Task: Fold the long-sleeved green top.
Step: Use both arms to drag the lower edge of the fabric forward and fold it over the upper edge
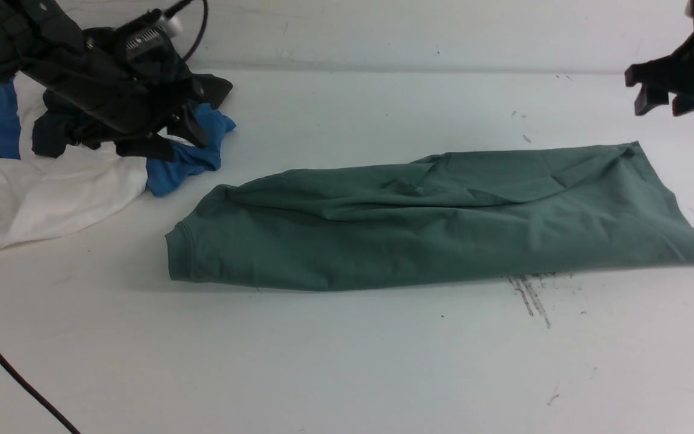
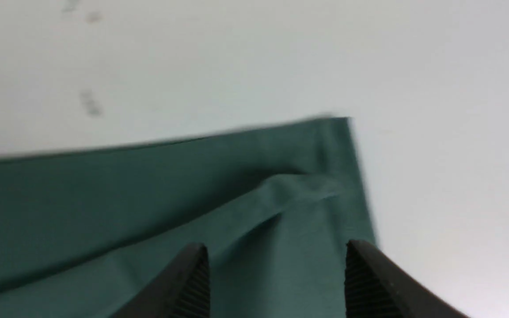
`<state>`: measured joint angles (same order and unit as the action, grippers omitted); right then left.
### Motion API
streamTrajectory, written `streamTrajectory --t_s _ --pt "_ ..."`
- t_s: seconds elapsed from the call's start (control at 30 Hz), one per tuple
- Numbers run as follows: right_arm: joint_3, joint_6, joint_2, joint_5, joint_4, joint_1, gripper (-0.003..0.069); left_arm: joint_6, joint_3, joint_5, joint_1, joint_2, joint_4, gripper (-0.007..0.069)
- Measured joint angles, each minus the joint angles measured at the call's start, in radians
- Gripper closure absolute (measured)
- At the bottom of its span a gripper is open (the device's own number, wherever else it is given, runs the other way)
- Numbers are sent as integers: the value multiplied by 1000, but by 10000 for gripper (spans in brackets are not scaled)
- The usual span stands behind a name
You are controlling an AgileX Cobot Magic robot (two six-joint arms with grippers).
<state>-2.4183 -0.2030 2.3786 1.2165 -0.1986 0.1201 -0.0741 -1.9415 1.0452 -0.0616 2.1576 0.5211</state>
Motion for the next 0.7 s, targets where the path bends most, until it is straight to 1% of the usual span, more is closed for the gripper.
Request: streamTrajectory --t_s 0.07,0.1,0.13,0.17,0.23,0.27,0.3,0.33,0.4,0.43,0.47,0.53,0.7 --pt "-16 -141 -2 20 -177 -18 269 0 -30 73 -12 -2 -3 251" --pt "-18 -163 2 23 -235 -30 269 0 -34 89 -12 -2 -3 256" --pt "-18 -184 3 23 -235 -30 269 0 -35 96 -12 -2 -3 258" --pt "-18 -254 15 23 -324 -60 268 0 -38 119 -12 -2 -3 277" --pt "-18 -348 45 23 -388 -114 268 -1 -38 139 -4 -2 -3 312" --pt "-18 -381 62 23 -397 -141 268 -2 -38 141 -2 -2 -3 332" --pt "-18 -387 66 23 -399 -147 268 -2 -38 140 -1 -2 -3 340" --pt "-18 -429 98 24 -401 -192 268 -7 -39 141 2 -2 -3 372" --pt "-18 -449 128 24 -388 -243 268 -14 -39 141 4 -2 -5 406" --pt "-18 -453 131 24 -383 -247 268 -15 -39 141 4 -2 -5 406" --pt "-18 -462 150 22 -366 -275 268 -21 -39 142 4 -2 -9 424" --pt "-18 -466 172 13 -327 -316 268 -27 -39 143 4 -2 -18 435" --pt "-18 -466 183 -12 -219 -390 268 -29 -39 146 4 -2 -27 440"
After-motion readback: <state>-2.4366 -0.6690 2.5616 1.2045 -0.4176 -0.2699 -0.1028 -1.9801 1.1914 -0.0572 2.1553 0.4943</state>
